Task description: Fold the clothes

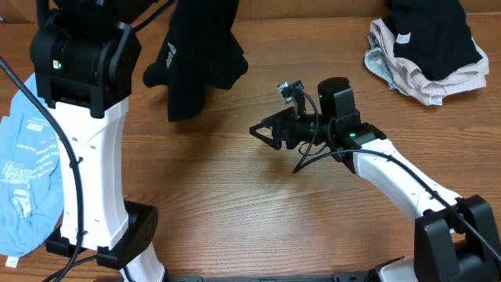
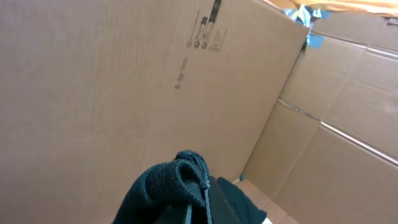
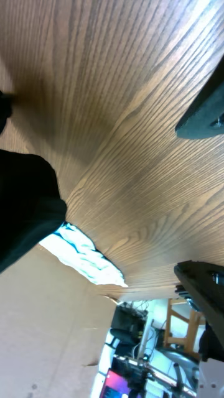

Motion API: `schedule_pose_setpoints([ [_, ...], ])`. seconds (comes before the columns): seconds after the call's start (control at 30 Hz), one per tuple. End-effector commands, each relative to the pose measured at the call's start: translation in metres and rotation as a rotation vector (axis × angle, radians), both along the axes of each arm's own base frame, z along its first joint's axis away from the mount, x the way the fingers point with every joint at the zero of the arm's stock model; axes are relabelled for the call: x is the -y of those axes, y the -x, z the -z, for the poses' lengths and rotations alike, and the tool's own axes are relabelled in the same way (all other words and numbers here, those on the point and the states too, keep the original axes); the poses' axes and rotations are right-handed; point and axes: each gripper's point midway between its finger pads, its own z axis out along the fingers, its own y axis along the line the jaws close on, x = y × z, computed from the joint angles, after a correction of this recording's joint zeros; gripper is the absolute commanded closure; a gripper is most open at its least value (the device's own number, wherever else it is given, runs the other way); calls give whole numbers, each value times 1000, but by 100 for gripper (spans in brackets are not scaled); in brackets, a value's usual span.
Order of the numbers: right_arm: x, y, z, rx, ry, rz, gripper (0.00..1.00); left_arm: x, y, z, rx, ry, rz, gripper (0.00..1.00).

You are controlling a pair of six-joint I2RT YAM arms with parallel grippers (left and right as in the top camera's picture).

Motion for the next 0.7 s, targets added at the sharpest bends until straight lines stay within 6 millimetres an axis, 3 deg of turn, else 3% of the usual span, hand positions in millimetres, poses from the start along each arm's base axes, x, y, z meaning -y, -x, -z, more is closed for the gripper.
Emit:
schedule_pose_setpoints([
  [0.0,-4,-5,-2,-35,-11,39,30,-1,15,-24,60,41,20,96],
  [0.2,-19,-8,5,-32,-2,59,25,-1,17,-32,64,86,27,96],
  [0.33,-21,-23,7,15,43,162,16,1,18,-33,48,109,43,96],
  [0.47,-27,-29,2,66,42,190,18,4,22,-34,50,110,74,96],
  [0.5,-27,-28,2,59,41,194,24,4,22,-33,49,110,73,96],
  [0.63,-23,-28,6,35,53,202,80,3,21,-31,41,107,70,96],
  [0.67,-21,-29,7,29,53,208,85,3,21,-31,39,107,69,96],
])
